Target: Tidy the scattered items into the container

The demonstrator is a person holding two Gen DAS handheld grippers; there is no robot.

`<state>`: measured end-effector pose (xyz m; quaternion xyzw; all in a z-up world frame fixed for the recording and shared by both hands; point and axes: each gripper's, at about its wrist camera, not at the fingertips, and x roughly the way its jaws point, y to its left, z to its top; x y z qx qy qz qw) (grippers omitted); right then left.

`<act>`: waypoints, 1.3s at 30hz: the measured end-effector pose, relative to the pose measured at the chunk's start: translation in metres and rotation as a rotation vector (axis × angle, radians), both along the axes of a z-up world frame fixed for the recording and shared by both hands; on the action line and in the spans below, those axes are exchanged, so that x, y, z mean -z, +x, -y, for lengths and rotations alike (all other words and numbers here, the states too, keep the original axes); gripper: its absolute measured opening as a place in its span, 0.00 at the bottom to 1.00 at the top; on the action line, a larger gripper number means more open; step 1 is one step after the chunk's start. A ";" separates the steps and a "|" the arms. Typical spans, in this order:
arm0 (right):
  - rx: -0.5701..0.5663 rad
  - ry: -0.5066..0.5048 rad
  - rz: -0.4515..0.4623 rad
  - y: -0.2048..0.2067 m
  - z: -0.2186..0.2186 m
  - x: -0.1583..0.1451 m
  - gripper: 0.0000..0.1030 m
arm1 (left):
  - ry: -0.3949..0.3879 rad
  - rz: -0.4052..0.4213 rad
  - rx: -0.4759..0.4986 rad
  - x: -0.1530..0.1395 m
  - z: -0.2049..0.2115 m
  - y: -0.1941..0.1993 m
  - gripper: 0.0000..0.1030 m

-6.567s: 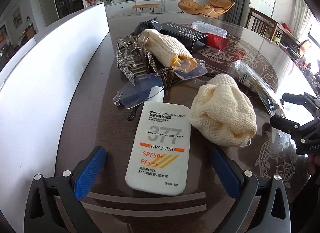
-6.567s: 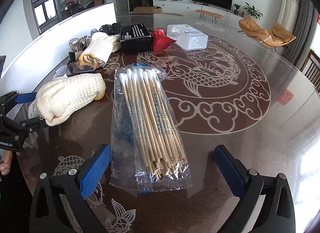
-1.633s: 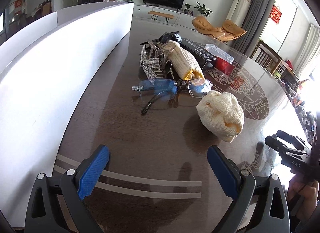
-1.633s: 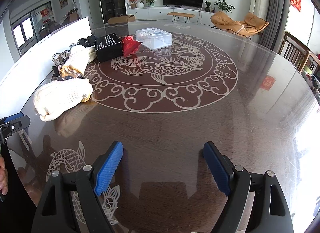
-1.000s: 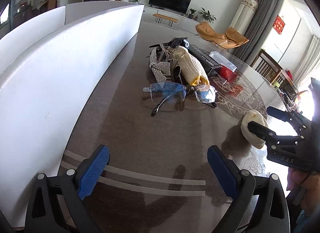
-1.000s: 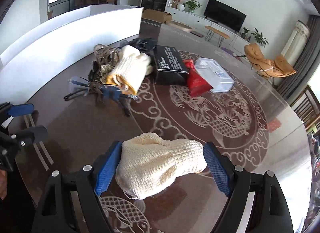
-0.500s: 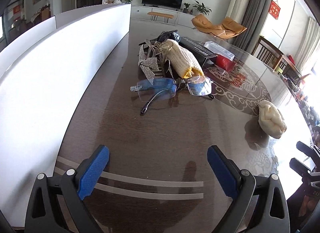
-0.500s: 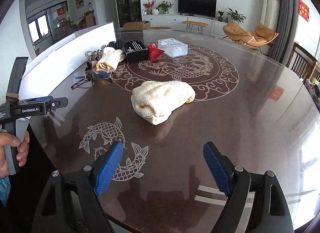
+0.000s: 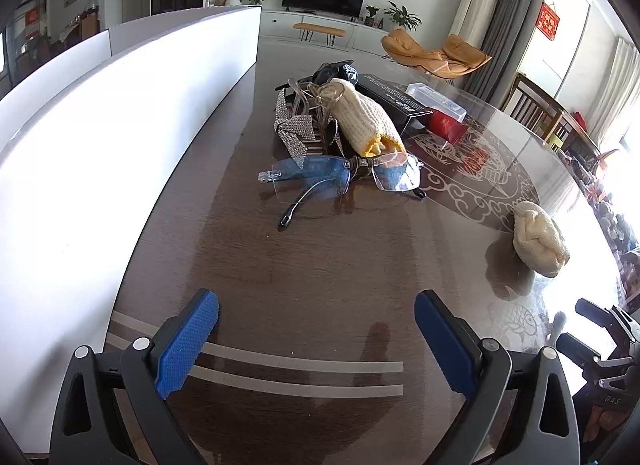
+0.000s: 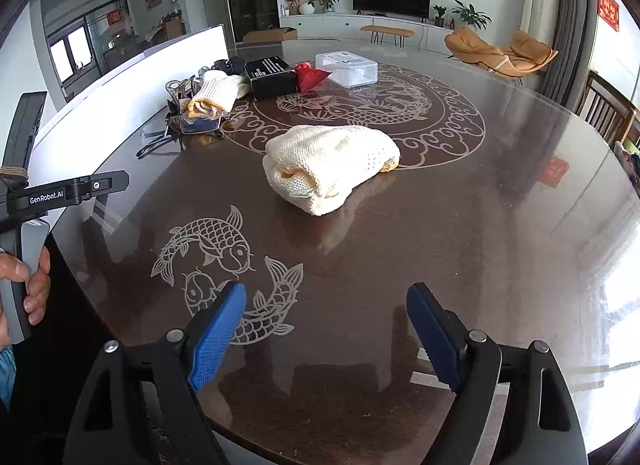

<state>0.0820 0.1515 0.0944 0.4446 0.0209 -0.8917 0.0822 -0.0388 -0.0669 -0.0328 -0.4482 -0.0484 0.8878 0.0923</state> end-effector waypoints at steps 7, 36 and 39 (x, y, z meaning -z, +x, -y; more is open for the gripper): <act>0.008 -0.014 0.012 0.000 -0.001 0.006 0.81 | -0.011 -0.002 0.001 0.001 -0.001 0.001 0.97; 0.014 0.030 -0.014 -0.001 0.007 0.010 0.86 | 0.070 0.029 -0.009 -0.003 0.022 -0.007 0.97; 0.012 0.028 -0.020 -0.001 0.007 0.010 0.86 | 0.020 0.045 0.028 -0.004 0.014 -0.018 0.97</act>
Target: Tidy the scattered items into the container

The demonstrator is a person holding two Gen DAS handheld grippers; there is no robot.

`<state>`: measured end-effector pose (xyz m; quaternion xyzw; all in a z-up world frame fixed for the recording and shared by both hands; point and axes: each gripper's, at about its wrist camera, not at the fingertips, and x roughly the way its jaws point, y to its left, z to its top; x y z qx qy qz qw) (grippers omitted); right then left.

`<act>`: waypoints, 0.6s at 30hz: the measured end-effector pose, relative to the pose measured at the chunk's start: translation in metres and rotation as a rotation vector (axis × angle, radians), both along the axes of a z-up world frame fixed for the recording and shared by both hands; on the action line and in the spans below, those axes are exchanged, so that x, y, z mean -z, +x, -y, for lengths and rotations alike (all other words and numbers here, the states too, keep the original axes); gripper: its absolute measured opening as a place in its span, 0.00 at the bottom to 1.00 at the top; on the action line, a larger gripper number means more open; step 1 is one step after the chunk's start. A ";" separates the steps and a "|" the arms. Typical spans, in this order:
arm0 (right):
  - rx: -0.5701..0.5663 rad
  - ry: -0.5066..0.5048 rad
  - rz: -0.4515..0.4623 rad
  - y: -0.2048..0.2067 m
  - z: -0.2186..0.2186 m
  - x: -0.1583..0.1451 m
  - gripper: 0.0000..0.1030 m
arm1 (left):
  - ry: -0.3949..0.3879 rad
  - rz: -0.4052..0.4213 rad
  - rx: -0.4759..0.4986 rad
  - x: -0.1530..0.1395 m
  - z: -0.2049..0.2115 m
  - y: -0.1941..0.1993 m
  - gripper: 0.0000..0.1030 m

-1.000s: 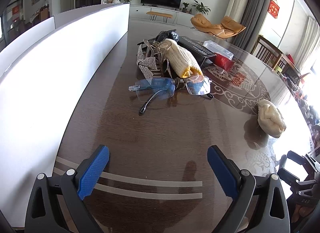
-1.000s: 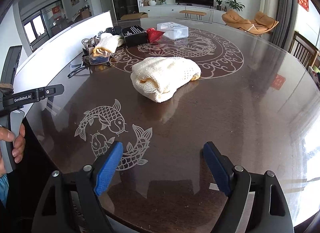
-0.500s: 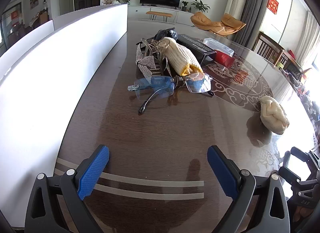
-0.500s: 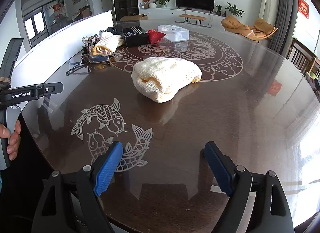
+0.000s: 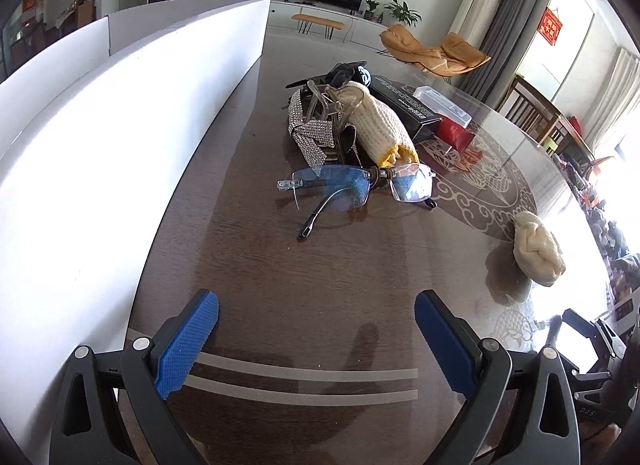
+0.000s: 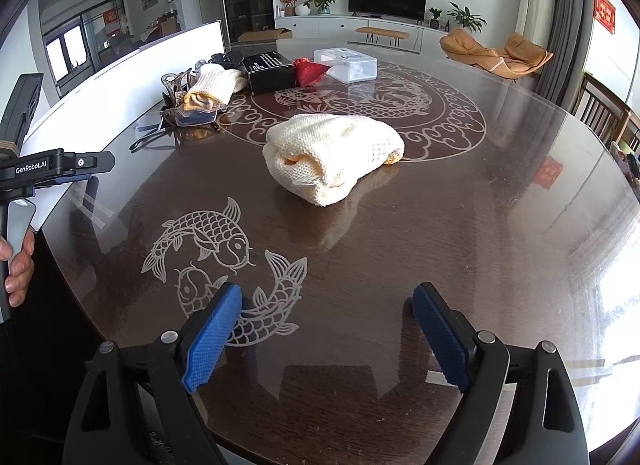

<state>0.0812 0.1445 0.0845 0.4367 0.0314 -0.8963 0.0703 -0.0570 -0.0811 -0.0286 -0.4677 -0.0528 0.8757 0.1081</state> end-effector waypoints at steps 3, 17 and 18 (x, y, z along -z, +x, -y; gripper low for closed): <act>0.000 -0.007 -0.007 0.001 -0.001 0.000 0.86 | -0.074 -0.002 0.055 -0.001 -0.011 -0.014 0.97; 0.006 -0.063 -0.026 0.003 -0.006 -0.001 0.86 | -0.193 0.002 0.305 0.004 -0.056 -0.073 0.96; 0.002 -0.067 -0.028 0.003 -0.007 -0.001 0.86 | -0.135 0.019 0.334 0.002 -0.059 -0.067 0.97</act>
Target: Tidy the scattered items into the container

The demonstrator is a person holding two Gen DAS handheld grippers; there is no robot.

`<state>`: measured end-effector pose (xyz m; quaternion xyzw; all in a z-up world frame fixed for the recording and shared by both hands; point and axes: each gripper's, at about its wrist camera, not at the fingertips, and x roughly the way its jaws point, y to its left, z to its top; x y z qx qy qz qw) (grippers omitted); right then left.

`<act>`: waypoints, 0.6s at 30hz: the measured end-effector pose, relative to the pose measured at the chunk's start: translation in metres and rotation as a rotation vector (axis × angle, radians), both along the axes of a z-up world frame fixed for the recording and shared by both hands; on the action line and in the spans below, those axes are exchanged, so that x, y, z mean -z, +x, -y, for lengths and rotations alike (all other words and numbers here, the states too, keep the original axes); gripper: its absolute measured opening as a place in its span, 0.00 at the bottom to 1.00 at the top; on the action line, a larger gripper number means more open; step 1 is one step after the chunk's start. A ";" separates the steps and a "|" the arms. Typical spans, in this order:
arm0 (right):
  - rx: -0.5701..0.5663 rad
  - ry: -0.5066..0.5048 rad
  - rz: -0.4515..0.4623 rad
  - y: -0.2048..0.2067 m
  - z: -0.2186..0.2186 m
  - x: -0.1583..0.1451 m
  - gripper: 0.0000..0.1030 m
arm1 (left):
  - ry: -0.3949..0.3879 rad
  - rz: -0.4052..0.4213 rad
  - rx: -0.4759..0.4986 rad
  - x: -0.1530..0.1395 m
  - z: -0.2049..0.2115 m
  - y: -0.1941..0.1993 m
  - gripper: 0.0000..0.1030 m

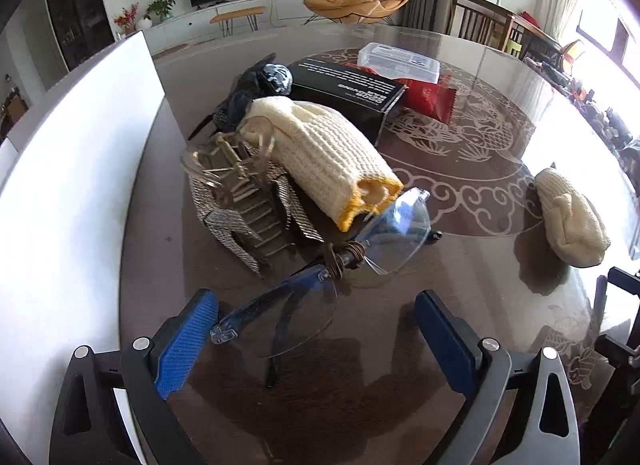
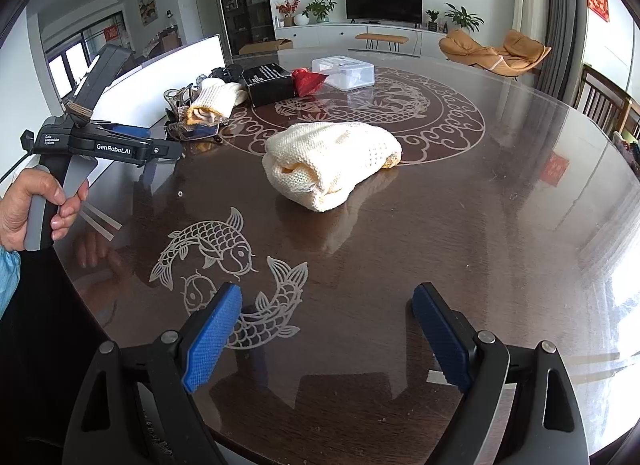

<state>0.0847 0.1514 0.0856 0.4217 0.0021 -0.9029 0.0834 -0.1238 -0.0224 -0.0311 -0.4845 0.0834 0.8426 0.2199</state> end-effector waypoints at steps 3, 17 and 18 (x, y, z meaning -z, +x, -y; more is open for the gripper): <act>-0.007 -0.014 -0.012 0.002 -0.002 0.000 0.86 | 0.092 0.061 0.074 -0.006 -0.011 0.023 0.97; -0.001 -0.019 -0.023 0.005 -0.004 0.001 0.86 | -0.045 0.049 -0.020 0.000 -0.046 -0.016 1.00; -0.001 -0.028 -0.024 0.005 -0.006 0.001 0.86 | -0.061 0.049 -0.009 0.001 -0.052 -0.016 1.00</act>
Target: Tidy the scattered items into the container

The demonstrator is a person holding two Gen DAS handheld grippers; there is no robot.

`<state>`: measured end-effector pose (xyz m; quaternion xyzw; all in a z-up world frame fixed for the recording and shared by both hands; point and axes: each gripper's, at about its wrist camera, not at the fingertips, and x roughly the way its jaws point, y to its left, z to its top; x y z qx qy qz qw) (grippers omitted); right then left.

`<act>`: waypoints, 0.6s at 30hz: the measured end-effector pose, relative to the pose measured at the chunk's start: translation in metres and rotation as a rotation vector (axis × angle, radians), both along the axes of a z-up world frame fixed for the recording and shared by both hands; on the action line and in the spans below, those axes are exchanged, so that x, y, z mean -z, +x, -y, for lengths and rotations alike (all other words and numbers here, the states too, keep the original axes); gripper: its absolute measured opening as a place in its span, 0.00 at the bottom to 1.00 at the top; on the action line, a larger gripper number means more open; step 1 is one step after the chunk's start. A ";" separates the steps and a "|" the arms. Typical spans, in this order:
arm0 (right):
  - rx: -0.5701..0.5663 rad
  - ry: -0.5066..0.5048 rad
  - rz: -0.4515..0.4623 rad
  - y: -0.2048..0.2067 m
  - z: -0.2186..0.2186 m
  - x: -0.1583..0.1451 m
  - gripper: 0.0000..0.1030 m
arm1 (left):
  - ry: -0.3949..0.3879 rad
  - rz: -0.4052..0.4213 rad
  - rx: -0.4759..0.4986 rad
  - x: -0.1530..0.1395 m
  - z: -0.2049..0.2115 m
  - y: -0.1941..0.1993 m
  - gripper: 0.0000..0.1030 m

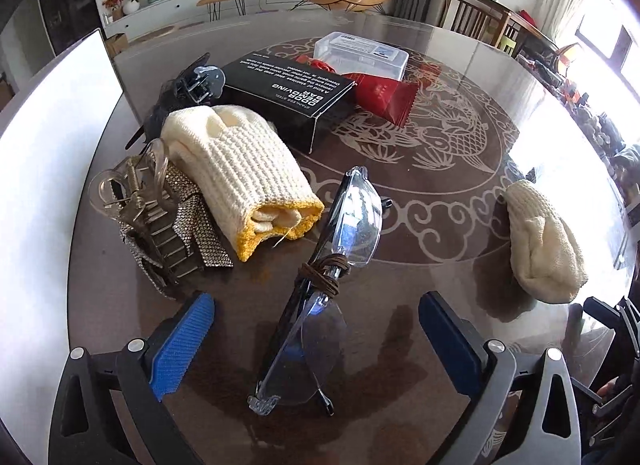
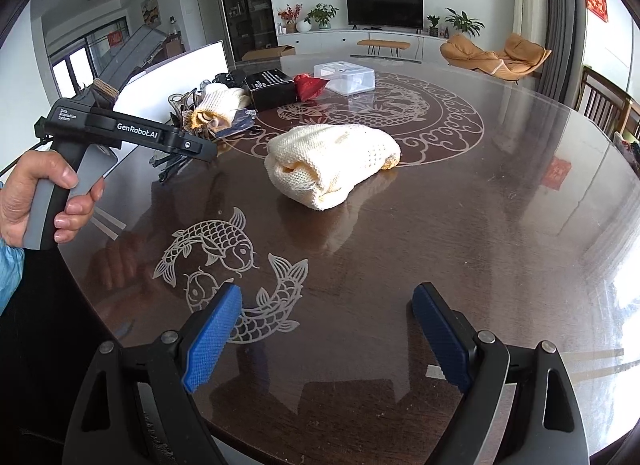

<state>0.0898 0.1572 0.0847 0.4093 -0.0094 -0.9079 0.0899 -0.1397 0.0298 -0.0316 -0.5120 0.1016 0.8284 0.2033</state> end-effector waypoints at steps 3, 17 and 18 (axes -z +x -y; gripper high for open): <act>0.000 -0.005 -0.007 0.001 -0.001 0.000 0.86 | -0.043 -0.011 0.038 0.001 -0.023 0.003 1.00; 0.085 -0.394 0.059 -0.044 -0.029 -0.031 0.86 | 0.009 -0.113 -0.275 -0.014 0.011 0.063 0.20; 0.104 -0.388 0.067 -0.054 -0.024 -0.033 0.86 | 0.002 -0.132 -0.307 -0.014 0.015 0.069 0.20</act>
